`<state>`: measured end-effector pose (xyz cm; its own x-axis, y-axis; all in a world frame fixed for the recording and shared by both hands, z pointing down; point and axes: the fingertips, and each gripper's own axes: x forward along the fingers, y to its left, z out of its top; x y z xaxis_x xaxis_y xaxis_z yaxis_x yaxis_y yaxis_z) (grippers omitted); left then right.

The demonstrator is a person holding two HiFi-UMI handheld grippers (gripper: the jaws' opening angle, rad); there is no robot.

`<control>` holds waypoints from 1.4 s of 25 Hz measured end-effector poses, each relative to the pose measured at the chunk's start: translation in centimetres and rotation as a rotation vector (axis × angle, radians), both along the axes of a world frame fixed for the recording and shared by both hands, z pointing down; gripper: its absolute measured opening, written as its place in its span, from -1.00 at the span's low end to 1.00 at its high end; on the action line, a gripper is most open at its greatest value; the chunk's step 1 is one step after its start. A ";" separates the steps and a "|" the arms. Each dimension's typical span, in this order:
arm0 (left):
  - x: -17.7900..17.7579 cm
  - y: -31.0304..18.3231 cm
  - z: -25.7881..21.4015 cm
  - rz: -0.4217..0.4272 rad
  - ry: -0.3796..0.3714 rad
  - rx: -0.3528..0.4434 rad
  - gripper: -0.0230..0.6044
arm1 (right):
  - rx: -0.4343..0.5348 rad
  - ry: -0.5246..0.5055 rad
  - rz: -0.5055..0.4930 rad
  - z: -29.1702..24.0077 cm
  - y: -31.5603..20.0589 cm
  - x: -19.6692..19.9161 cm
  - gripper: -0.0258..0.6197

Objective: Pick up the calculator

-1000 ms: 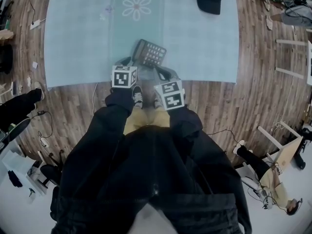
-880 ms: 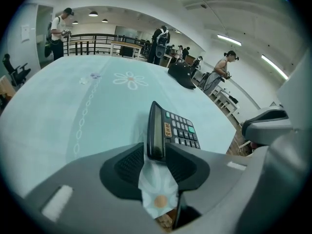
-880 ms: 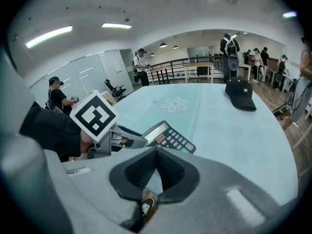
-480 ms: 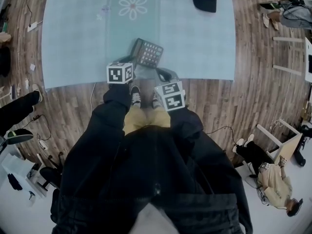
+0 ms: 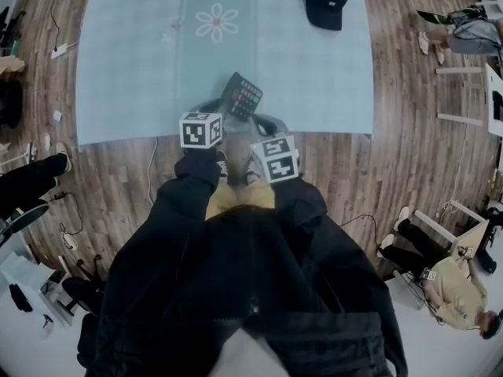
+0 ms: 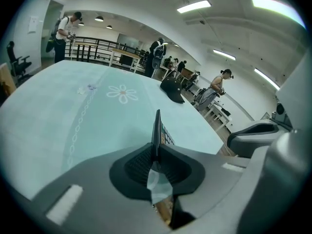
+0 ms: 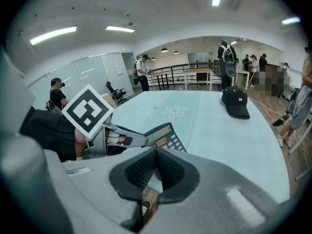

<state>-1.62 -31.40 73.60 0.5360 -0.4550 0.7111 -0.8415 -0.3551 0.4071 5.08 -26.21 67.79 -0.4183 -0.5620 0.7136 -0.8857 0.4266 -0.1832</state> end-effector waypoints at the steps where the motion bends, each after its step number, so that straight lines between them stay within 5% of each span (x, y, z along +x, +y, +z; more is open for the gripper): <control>1: 0.0 0.1 -0.4 0.003 -0.006 0.011 -0.78 | 0.013 0.000 0.005 -0.2 0.0 0.2 -0.92; 16: -2.4 -0.4 -11.4 -0.077 -0.024 0.263 -0.78 | 0.195 -0.038 0.062 -9.4 -0.8 1.3 -0.92; 35: -5.5 -5.0 -35.6 -0.256 0.053 0.789 -0.78 | 0.645 -0.070 0.020 -29.5 -4.6 0.0 -0.92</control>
<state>-7.10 -36.36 38.02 0.3720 -0.9218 0.1089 -0.9218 -0.3531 0.1603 5.10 -30.81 38.34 -0.4369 -0.8768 0.2009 -0.8897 0.4541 0.0468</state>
